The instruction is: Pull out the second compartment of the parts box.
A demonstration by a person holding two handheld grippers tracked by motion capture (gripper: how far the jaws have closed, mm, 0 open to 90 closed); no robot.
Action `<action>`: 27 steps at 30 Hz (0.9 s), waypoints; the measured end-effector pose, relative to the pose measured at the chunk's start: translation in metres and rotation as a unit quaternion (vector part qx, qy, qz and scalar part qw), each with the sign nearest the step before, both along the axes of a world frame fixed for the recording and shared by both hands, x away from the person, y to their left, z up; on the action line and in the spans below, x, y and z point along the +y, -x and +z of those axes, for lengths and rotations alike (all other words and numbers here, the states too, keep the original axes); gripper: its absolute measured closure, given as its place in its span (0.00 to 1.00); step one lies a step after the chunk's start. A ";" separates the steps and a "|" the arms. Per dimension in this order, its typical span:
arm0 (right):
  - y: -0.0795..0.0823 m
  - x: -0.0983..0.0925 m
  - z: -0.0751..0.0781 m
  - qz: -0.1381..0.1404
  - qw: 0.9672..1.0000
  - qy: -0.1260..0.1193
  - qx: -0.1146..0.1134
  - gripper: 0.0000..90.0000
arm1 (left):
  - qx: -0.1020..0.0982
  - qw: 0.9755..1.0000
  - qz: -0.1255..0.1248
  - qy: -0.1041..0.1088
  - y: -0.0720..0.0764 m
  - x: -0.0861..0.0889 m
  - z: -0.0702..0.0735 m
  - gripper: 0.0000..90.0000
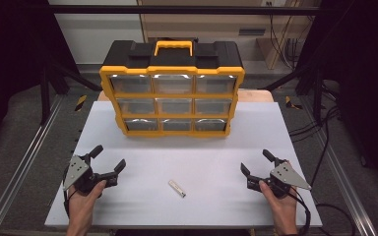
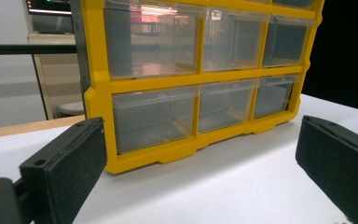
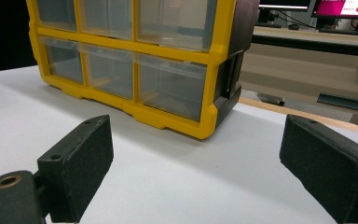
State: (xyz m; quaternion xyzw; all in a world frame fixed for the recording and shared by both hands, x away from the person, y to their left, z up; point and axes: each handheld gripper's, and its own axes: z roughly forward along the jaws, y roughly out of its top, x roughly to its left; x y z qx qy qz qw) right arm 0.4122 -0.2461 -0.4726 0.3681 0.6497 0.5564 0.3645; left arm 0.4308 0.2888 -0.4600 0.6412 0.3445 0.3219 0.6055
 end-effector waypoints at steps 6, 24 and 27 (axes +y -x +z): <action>0.000 0.001 0.000 0.001 1.000 0.001 -0.001 0.11 | 0.001 1.000 -0.001 -0.009 0.000 -0.004 0.000 0.02; 0.001 0.001 0.000 -0.009 1.000 -0.003 -0.001 0.10 | -0.022 0.997 -0.006 -0.073 -0.007 -0.035 0.023 0.03; 0.001 0.001 0.000 -0.008 1.000 -0.002 -0.003 0.10 | -0.025 0.997 -0.011 -0.078 -0.012 -0.041 0.029 0.03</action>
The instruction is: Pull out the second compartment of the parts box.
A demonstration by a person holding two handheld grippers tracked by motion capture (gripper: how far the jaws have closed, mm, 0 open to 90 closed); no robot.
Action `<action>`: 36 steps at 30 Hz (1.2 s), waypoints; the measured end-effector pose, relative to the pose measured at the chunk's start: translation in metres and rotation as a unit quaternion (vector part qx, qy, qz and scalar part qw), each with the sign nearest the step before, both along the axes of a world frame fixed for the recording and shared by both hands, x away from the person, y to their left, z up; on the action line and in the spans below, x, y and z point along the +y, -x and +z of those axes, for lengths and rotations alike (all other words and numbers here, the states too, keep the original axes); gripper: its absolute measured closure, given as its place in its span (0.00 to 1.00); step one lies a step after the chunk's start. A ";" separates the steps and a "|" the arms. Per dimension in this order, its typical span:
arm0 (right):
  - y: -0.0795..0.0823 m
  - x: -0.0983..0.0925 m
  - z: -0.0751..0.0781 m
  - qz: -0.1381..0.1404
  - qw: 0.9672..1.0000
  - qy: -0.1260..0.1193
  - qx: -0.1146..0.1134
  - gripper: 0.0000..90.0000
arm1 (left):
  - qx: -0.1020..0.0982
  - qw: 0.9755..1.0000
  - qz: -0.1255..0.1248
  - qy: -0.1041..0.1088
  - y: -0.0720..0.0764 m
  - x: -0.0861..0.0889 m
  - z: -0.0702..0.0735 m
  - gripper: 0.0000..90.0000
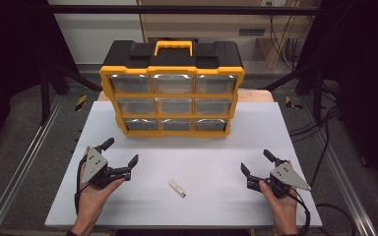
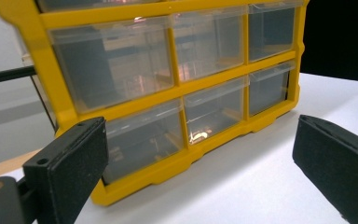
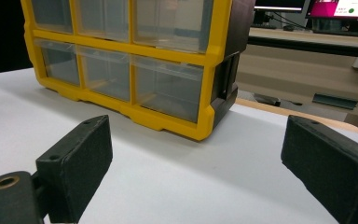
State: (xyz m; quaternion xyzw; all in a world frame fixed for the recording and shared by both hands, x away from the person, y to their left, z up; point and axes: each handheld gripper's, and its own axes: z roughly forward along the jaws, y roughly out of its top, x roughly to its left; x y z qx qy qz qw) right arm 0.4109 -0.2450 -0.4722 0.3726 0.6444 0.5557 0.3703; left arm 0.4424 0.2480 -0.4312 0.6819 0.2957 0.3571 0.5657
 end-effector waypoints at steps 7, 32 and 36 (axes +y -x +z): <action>0.001 0.001 0.000 -0.001 1.000 0.004 0.001 0.10 | -0.007 1.000 -0.008 -0.016 -0.011 -0.012 0.011 0.04; 0.002 0.000 0.001 -0.006 1.000 0.004 -0.001 0.09 | -0.017 0.999 -0.005 -0.032 -0.031 -0.026 0.032 0.05; 0.002 0.000 0.001 -0.007 1.000 0.004 -0.001 0.09 | -0.018 0.999 -0.005 -0.040 -0.034 -0.028 0.035 0.05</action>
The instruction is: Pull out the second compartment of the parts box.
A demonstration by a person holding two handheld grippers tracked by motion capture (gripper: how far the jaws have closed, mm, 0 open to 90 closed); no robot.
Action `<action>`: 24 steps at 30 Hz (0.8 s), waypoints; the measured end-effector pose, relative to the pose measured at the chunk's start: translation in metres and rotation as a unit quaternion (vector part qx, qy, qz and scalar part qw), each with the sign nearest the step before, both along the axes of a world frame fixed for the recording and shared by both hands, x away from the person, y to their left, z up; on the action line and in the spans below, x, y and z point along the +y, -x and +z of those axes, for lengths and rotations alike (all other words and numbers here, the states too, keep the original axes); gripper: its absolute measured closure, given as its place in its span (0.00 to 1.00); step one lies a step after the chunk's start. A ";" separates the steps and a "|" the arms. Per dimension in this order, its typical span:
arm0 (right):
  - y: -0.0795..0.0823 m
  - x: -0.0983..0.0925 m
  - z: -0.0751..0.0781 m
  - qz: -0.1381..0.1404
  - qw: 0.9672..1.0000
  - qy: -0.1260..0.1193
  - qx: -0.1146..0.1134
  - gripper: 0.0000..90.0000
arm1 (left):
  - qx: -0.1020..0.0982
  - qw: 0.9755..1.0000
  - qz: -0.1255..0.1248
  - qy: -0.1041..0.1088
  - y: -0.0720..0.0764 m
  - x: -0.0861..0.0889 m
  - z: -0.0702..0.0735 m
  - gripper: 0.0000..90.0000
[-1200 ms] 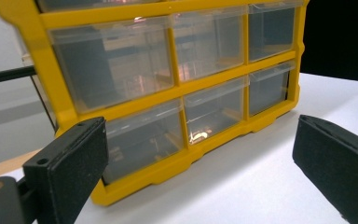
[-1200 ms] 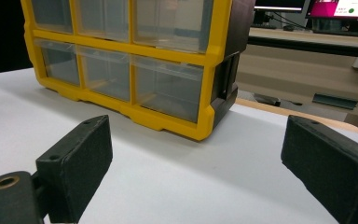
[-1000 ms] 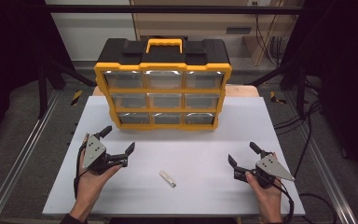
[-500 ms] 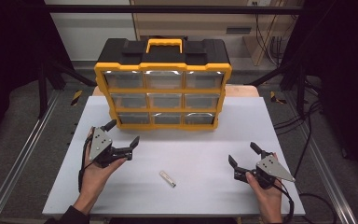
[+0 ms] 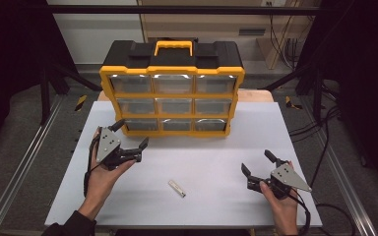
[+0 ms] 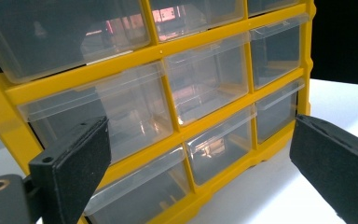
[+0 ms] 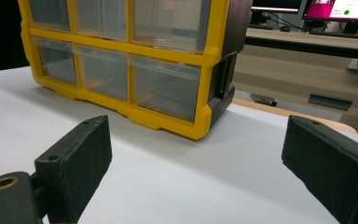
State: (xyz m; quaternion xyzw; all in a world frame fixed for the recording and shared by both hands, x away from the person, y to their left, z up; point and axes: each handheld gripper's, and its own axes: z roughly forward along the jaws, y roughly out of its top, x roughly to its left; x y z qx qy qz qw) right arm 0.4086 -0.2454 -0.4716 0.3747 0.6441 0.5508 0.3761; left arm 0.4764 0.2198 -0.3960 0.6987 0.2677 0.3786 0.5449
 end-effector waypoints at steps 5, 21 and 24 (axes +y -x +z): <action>0.000 0.000 0.000 -0.001 1.000 0.000 0.000 0.09 | -0.004 1.000 -0.002 -0.012 -0.004 -0.005 0.008 0.06; -0.001 0.000 -0.001 -0.001 1.000 0.000 0.001 0.09 | -0.018 0.999 -0.002 -0.031 -0.013 -0.020 0.030 0.08; -0.001 0.001 -0.001 0.000 1.000 0.000 0.001 0.09 | -0.022 0.999 0.001 -0.034 -0.016 -0.021 0.034 0.09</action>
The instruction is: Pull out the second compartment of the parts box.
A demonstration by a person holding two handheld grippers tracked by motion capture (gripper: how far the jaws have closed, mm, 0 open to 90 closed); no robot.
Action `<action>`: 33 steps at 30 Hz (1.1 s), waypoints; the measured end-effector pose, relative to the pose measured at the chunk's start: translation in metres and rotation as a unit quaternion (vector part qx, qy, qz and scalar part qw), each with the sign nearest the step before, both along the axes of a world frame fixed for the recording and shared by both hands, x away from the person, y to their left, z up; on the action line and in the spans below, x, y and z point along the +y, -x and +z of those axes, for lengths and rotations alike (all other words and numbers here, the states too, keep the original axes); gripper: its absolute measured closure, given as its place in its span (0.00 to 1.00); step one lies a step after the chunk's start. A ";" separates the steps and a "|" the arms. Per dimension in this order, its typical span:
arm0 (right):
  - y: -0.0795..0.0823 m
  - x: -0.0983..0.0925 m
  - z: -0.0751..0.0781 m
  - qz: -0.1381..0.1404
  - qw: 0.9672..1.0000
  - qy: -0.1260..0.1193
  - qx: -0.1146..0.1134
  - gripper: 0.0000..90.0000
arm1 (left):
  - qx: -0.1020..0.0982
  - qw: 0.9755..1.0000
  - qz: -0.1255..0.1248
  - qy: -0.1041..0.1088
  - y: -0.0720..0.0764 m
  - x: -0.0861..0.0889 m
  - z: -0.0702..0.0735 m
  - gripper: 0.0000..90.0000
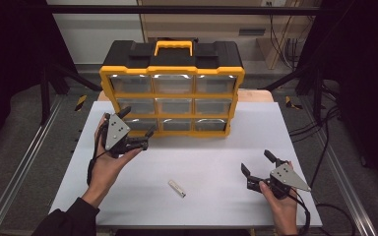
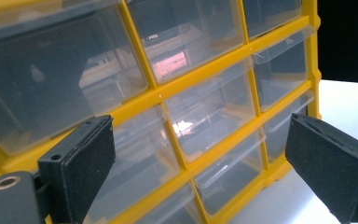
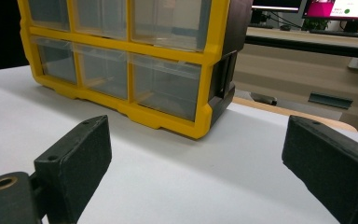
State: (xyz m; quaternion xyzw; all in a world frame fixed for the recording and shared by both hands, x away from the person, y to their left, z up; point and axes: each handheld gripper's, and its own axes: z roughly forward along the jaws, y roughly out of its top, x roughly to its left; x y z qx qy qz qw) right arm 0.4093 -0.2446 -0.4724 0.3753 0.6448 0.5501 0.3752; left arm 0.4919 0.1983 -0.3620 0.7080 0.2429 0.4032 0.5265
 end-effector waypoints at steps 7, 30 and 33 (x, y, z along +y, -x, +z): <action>0.000 0.000 0.000 0.000 1.000 0.000 0.000 0.09 | -0.019 0.999 0.012 -0.028 -0.004 -0.003 0.010 0.16; 0.001 0.000 0.001 -0.004 1.000 0.006 -0.003 0.10 | -0.146 0.966 0.056 -0.207 -0.007 -0.034 0.042 0.42; 0.001 0.000 0.001 -0.004 1.000 0.005 -0.004 0.10 | -0.152 0.961 0.059 -0.223 -0.006 -0.038 0.044 0.45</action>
